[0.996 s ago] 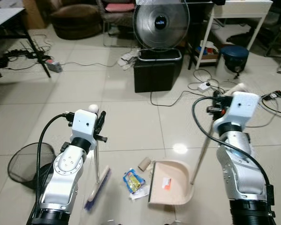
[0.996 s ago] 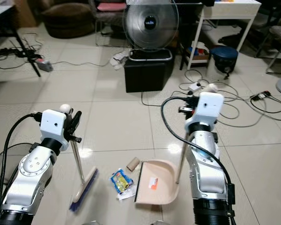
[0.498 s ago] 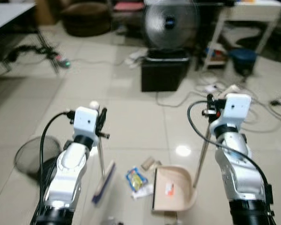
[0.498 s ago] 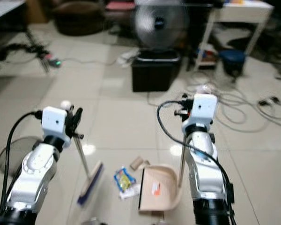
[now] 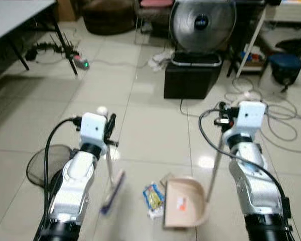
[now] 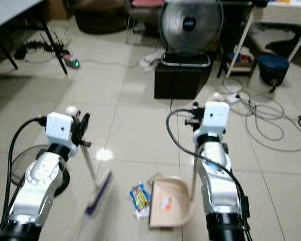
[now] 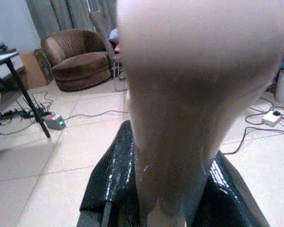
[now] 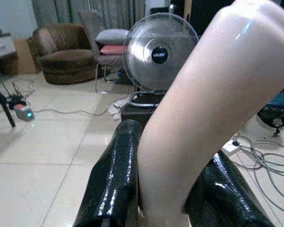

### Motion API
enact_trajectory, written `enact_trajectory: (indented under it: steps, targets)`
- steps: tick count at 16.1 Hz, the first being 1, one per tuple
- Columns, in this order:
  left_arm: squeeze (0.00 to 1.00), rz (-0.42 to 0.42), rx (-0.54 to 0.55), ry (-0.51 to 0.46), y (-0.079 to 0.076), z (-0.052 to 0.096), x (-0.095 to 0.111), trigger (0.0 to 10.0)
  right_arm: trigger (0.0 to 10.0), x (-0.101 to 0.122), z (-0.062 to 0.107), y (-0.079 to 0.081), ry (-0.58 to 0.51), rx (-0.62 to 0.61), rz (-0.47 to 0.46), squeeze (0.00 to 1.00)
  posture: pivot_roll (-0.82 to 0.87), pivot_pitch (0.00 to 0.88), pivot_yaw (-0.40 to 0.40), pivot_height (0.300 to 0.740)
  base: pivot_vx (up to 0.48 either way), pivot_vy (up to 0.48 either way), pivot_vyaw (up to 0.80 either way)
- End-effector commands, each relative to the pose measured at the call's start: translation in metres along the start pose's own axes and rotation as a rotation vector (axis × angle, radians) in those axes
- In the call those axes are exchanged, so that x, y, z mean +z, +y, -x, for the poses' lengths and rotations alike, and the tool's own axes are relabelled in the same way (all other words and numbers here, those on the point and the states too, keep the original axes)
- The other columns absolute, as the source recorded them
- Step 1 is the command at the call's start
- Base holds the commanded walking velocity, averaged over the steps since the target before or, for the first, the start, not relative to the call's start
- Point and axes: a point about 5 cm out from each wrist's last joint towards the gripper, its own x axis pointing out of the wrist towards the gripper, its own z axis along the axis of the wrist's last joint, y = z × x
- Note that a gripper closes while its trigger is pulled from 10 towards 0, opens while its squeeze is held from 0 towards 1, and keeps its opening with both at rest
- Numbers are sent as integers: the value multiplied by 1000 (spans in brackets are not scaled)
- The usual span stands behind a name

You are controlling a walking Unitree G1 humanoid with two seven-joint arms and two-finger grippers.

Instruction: Sweep floor

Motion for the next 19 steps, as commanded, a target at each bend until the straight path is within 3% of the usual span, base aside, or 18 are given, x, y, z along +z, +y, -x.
enact_trajectory:
  steps: [1,5,12,15,19]
  targets:
    - [0,-20,17,-34,4,-1,7,10000,10000,2,1,1,-10,12,-3,0,-55,10,25,740,296,0,0]
    - [0,-19,21,-24,6,0,6,10000,10000,-1,1,3,3,23,3,0,-53,15,25,740,292,0,0]
    - [0,-27,38,8,10,3,0,10000,10000,-2,3,4,-22,27,-22,0,-43,48,27,740,0,0,0]
    - [0,-47,26,35,10,5,-4,10000,10000,0,2,10,-75,70,25,0,-34,75,29,740,0,0,0]
    - [0,-59,-9,90,5,-2,-19,10000,10000,-11,-1,20,-85,134,173,0,-36,128,37,740,0,0,0]
